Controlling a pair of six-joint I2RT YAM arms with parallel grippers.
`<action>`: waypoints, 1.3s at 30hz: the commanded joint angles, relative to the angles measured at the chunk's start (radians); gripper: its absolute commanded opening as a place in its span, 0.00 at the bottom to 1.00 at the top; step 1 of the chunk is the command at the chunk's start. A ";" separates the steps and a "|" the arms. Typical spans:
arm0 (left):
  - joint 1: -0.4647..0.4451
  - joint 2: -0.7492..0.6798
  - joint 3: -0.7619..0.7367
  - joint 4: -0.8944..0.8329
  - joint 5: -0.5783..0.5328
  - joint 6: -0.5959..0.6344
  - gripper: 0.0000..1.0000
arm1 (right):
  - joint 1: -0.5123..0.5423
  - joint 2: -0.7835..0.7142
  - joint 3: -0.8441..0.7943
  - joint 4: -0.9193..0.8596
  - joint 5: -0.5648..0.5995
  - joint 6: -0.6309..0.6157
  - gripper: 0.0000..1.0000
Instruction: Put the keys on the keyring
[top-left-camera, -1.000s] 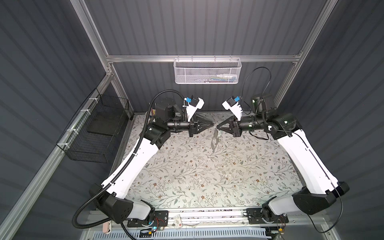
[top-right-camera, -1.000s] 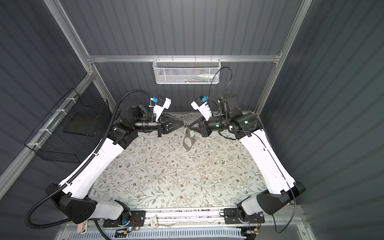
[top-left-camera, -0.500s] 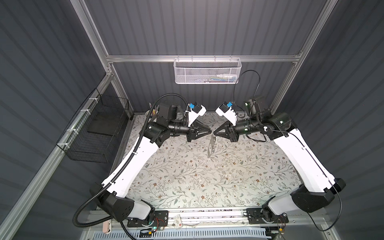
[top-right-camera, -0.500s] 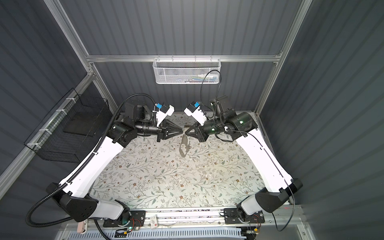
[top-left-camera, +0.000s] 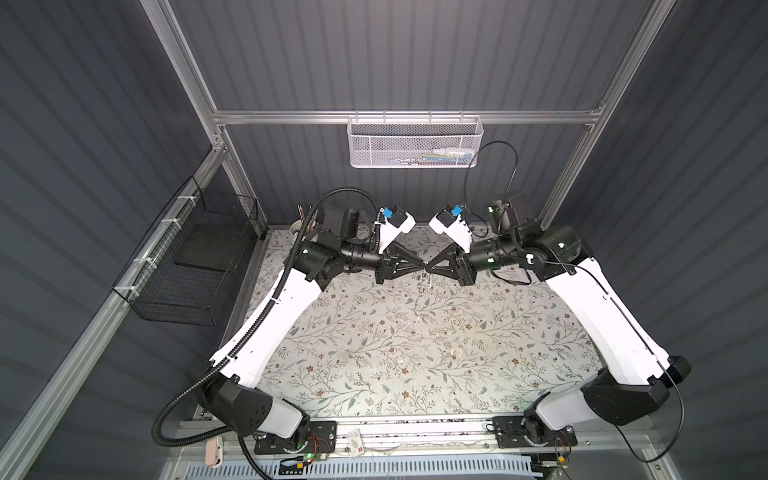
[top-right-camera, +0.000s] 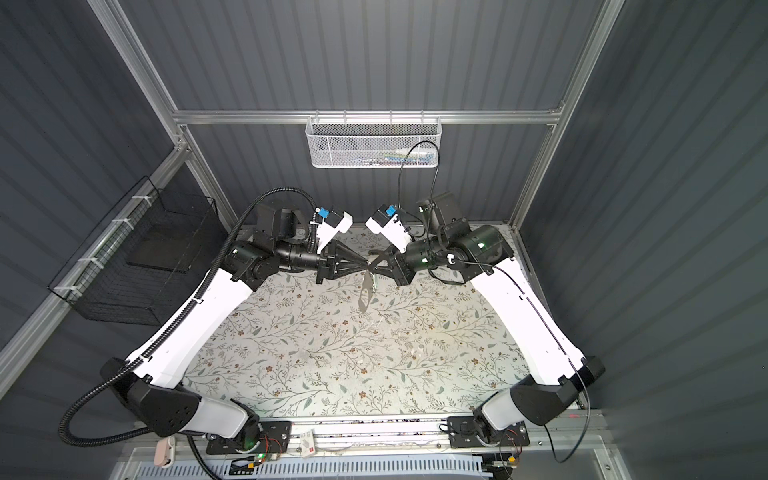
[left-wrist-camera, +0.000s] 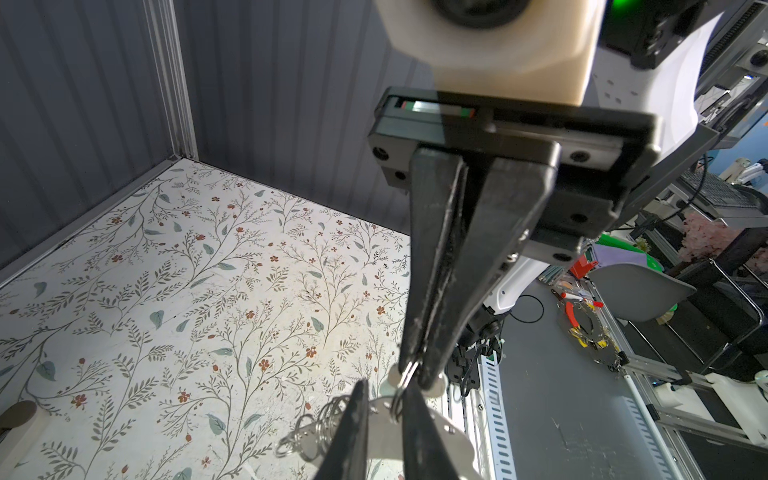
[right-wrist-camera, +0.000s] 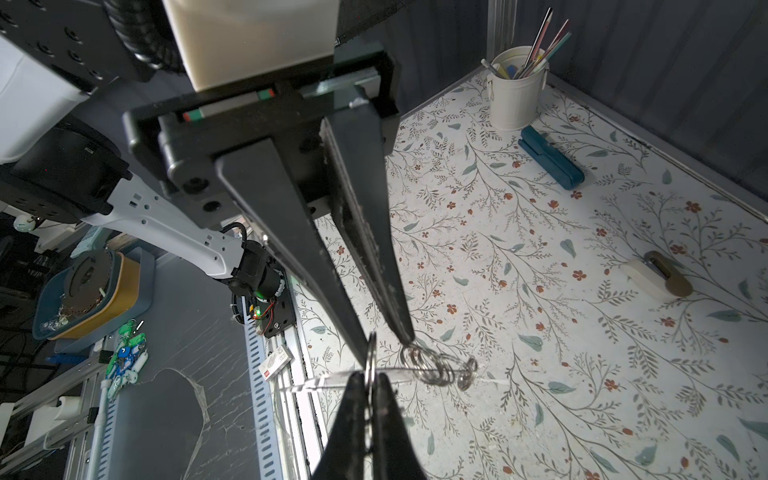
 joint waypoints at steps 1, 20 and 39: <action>0.006 0.008 0.031 -0.018 0.060 0.017 0.16 | 0.006 0.009 0.028 -0.009 -0.009 -0.010 0.06; -0.002 0.007 0.004 0.014 0.120 -0.001 0.00 | 0.009 0.008 0.020 -0.007 -0.017 -0.005 0.06; -0.002 -0.157 -0.317 0.819 -0.124 -0.352 0.00 | -0.164 -0.282 -0.423 0.681 -0.112 0.481 0.43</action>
